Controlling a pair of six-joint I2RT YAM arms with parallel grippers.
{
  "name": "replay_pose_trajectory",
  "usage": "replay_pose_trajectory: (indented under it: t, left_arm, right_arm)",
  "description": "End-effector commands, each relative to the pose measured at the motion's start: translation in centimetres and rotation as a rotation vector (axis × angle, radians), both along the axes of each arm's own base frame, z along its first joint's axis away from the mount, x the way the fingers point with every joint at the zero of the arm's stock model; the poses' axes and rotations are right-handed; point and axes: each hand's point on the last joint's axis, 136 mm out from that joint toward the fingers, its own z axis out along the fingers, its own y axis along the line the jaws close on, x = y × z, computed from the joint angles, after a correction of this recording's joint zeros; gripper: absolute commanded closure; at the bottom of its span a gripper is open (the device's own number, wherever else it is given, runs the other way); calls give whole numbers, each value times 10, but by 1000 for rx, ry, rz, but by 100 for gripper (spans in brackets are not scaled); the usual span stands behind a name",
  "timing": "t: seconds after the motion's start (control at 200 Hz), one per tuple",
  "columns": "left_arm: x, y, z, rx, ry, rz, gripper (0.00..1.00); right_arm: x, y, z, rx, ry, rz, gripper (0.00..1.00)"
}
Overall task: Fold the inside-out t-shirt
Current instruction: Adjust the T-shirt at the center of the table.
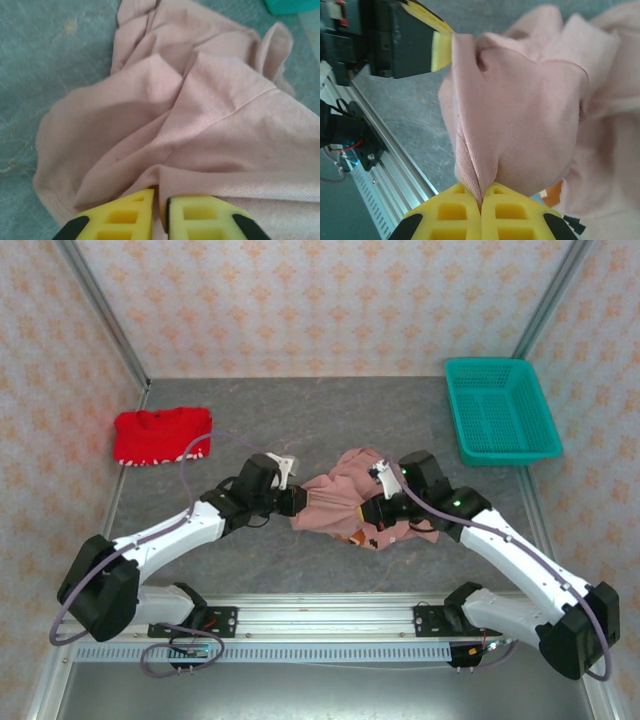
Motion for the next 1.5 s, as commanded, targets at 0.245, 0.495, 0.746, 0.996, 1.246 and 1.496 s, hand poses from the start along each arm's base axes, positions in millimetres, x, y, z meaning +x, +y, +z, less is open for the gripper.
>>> replay_pose_trajectory:
  t: [0.245, 0.495, 0.746, 0.996, 1.246, 1.496]
  left_arm:
    - [-19, -6, 4, 91, -106, -73, 48]
    - [-18, 3, -3, 149, -100, -40, 47]
    - [-18, 14, -4, 184, -108, -4, 46]
    - [-28, 19, -6, 181, -98, -13, 46]
    - [-52, -35, 23, -6, -213, -204, 43]
    - [-26, -63, 28, -110, -198, -131, 44]
  right_arm:
    - [2, -1, -54, -78, 201, -59, 82]
    - [27, -5, -41, -187, 24, -68, 55]
    - [38, 15, -61, -318, -21, 18, 49]
    - [39, 39, -76, -310, 19, 70, 75]
    - [45, 50, 0, 58, 58, -6, 94]
    - [48, 51, 12, 230, 159, -56, 95]
